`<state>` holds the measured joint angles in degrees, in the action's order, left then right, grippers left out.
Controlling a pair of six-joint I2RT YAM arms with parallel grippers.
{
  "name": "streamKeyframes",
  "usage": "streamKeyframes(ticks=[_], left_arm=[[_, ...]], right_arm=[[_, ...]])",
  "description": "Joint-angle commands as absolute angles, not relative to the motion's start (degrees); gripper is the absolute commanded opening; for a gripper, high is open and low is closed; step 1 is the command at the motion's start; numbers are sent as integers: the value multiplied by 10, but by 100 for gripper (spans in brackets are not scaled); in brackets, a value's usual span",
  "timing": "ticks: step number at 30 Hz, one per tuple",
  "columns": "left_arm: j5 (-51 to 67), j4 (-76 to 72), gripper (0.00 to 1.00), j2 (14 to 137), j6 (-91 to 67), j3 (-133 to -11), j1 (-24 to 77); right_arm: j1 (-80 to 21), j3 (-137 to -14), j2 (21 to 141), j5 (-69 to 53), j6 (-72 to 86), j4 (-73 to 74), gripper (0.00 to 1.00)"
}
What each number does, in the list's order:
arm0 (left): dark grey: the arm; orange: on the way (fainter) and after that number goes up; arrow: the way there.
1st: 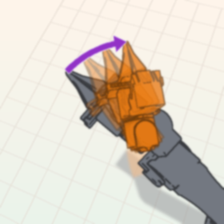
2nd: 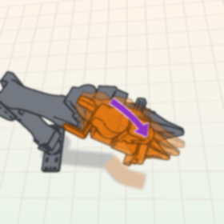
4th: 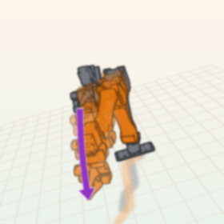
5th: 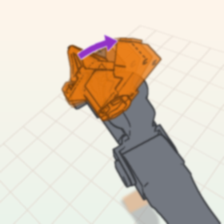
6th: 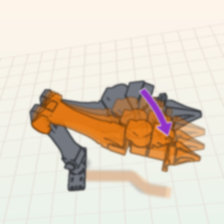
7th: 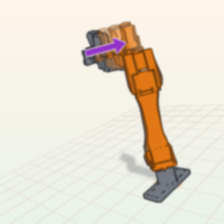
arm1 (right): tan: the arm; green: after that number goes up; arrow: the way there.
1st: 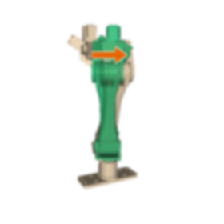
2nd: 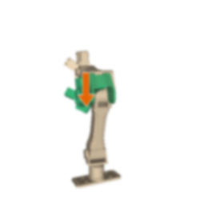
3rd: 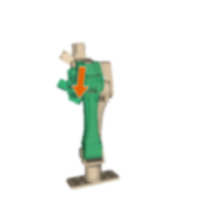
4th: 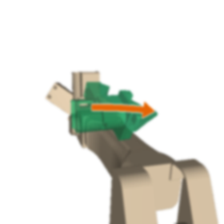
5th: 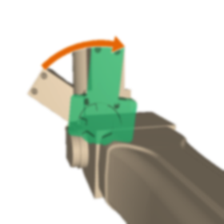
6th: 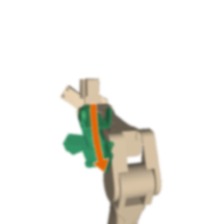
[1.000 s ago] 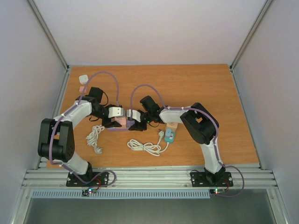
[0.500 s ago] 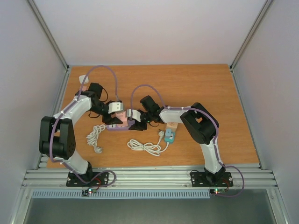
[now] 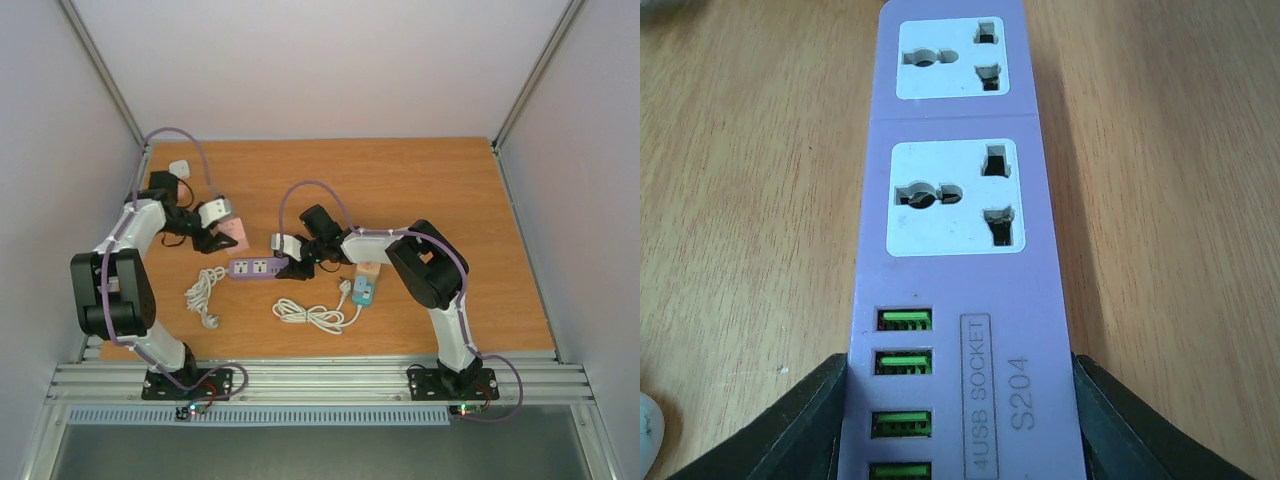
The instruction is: Pull the plug off the socket
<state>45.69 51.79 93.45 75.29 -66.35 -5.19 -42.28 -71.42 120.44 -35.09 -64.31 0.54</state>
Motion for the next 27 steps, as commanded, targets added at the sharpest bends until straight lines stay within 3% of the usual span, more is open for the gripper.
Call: streamKeyframes(ticks=[1,8,22,27], left_arm=[[509,431,31,939,655,-685,-99],[506,268,33,965,398,-704,-147],[477,116,37,1101,118,-810,-147],[468,74,40,1162,22,-856,-147]], right_arm=[[-419,-709,1226,-292,-641,36,25],[-418,-712,1223,-287,-630,31,42],[-419,-710,1209,-283,-609,17,86],[-419,-713,1204,-285,-601,14,93]])
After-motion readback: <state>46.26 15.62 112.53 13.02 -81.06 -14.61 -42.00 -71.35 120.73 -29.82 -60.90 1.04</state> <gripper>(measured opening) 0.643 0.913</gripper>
